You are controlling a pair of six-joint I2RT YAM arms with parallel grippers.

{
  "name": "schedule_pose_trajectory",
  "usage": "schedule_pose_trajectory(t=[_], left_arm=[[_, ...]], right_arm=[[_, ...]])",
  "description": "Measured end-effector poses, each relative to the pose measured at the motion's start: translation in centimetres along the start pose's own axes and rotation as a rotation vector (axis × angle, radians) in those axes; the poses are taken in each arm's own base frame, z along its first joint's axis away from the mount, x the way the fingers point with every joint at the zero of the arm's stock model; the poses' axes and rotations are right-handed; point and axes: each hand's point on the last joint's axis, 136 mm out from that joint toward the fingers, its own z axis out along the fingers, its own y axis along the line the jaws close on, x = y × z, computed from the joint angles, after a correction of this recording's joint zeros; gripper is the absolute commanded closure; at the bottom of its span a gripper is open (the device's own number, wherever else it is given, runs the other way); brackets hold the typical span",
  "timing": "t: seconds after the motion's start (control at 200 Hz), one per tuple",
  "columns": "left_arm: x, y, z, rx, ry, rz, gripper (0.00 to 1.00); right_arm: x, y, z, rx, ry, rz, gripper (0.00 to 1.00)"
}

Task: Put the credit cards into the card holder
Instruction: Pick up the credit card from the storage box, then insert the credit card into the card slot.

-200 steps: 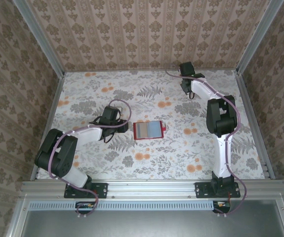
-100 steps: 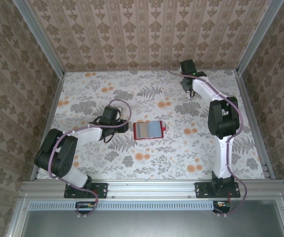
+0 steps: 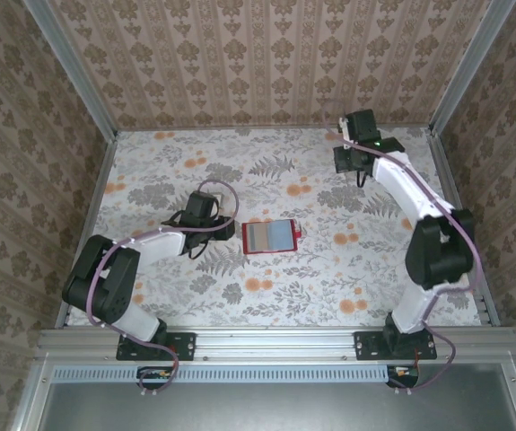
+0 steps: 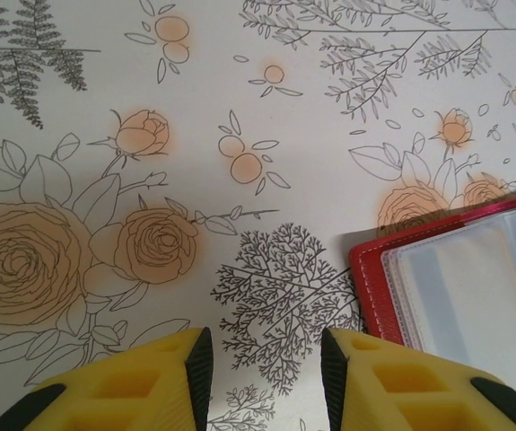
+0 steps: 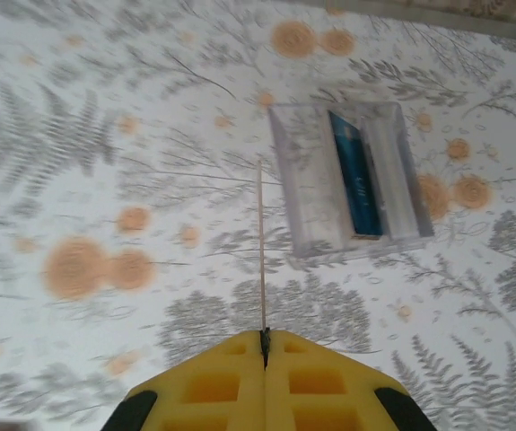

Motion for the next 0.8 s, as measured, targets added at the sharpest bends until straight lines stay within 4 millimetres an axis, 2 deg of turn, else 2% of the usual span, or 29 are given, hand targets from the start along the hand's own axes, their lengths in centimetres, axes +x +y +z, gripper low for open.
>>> schedule_pose_trajectory(t=[0.13,0.295,0.5,0.685,0.8], left_arm=[[-0.1,-0.4,0.0,0.014,-0.005,0.005,0.60],[0.3,-1.4,0.0,0.060,0.014,0.008,0.59],[0.5,-1.7,-0.2,0.067,0.022,0.012,0.59],[0.6,-1.8,0.3,0.073,0.038,0.011,0.60],[1.0,-1.6,0.6,0.067,0.054,0.009,0.60]], right_arm=[[0.3,1.8,-3.4,-0.131,-0.052,0.098,1.00],[3.5,5.7,-5.4,-0.386,-0.030,0.268,1.00],[7.9,10.2,-5.3,-0.644,0.121,0.482,1.00],[11.1,13.2,-5.4,-0.802,0.232,0.508,1.00],[13.0,15.1,-4.0,-0.866,0.319,0.509,1.00]])
